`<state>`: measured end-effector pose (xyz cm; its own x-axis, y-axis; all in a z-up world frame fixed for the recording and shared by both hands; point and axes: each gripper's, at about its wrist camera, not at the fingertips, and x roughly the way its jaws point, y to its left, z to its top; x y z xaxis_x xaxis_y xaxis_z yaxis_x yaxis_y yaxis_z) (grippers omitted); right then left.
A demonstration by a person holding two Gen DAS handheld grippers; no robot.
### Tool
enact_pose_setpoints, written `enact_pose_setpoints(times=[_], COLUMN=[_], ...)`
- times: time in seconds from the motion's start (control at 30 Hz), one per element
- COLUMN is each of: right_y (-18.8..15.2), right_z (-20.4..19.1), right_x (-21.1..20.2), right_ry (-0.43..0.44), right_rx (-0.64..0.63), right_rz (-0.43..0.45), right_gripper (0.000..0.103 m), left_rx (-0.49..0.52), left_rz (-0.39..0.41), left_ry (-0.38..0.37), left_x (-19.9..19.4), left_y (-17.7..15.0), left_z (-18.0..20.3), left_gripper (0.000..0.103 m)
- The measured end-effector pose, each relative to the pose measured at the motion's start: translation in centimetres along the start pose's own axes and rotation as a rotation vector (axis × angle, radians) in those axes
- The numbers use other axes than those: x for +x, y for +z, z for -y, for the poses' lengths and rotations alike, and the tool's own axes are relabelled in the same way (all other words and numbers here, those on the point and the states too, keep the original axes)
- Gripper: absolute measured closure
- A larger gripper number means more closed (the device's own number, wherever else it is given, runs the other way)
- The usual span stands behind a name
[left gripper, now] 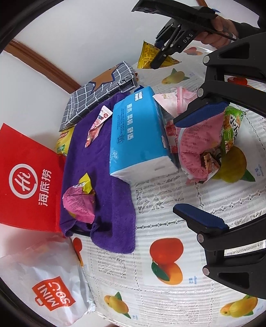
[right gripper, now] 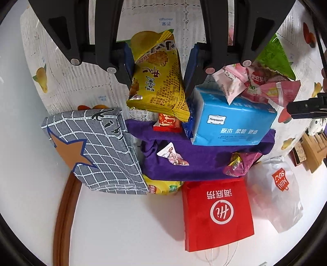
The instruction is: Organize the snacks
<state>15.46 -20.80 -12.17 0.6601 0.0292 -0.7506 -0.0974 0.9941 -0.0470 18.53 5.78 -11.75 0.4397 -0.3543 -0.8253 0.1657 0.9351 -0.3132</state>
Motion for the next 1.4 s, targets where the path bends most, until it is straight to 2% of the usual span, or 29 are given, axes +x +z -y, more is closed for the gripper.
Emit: enact_pose_setpoints(times=[0.83,0.97,1.03,1.13,1.4], right_y=[-0.3,-0.5,-0.5,-0.6,-0.6], right_z=[-0.5,-0.5,-0.4,-0.4,0.0], right_x=[0.4,0.6,0.6,0.6,0.2], right_ry=[0.022,0.023,0.020,0.023,0.035], right_rx=[0.006,0.009,0.007,0.011,0.024], right_rz=[-0.007,-0.011,-0.011,-0.010,-0.002], right_gripper=[0.060,0.060,0.060,0.060,0.060], left_rx=[0.040,0.051,0.050,0.046,0.018], left_rz=[-0.087,-0.093,-0.090,-0.075,-0.026], left_ry=[-0.044,-0.048,-0.063,-0.066,-0.083], left_x=[2.5,2.7,2.6,2.2,0.5], left_y=[-0.7,-0.8,-0.9,-1.0,-1.1], left_z=[0.8,0.9,0.9,1.0,0.0], left_gripper=[0.025,0.027,0.034,0.040,0.043])
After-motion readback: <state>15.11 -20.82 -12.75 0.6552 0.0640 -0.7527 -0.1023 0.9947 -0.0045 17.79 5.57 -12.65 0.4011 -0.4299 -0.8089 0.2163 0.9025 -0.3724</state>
